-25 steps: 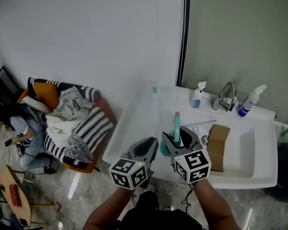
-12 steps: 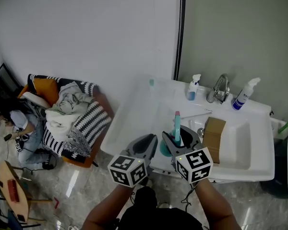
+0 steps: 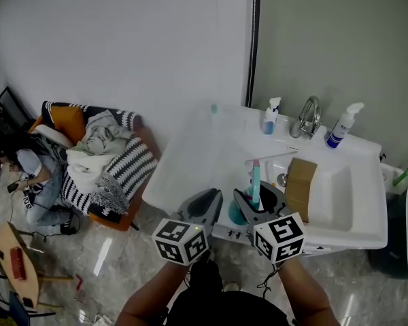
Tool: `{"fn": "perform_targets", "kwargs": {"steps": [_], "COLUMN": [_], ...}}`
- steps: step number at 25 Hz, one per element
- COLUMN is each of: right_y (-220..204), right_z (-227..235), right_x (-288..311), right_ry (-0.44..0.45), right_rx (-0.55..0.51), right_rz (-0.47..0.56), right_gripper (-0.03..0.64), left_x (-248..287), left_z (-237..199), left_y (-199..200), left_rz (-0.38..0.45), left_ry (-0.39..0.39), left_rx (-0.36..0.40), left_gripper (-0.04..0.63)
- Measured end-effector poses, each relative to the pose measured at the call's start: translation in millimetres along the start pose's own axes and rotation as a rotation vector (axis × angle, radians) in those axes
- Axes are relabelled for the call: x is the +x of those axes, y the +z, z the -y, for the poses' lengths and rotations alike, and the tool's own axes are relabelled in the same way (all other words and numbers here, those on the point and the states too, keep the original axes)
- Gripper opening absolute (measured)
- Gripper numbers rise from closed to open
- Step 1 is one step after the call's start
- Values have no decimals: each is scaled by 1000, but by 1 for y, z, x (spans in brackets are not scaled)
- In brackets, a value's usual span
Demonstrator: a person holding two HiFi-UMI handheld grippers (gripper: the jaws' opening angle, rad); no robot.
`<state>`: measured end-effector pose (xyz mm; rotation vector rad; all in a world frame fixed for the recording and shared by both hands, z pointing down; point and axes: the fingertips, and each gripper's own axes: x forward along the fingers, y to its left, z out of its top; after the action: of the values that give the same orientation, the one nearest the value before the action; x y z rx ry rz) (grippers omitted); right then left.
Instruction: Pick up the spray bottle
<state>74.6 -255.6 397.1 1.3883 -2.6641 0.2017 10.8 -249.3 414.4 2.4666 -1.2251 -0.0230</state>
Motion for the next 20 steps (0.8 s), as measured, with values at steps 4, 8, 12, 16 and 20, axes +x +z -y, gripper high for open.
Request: {"fn": "perform_targets", "kwargs": {"steps": [4,8,12,16,20], "right_y": [-12,-17,-19,-24,-27], "right_z": [-4,-8,-18,-26,-33], "right_x": [-13,-25,-37,-47,-56], "right_ry": [5,10,26,41,46], "right_rx": [3,-1,-7,3,-3], "right_rz": [-15,-18,-11,-11,-6], "right_gripper": [187,187,186,186,184], "left_x": [-9,-17,-26,-35,-46], "left_z": [6,13,19,25,27], "left_y": [-4,-9,-15,-20,-26], "left_rz": [12,14,14,13,20], "left_ry": [14,17,24,26,39], "left_rx": [3,5,1,-3,-9], "left_gripper": [29,29,29,29,29]}}
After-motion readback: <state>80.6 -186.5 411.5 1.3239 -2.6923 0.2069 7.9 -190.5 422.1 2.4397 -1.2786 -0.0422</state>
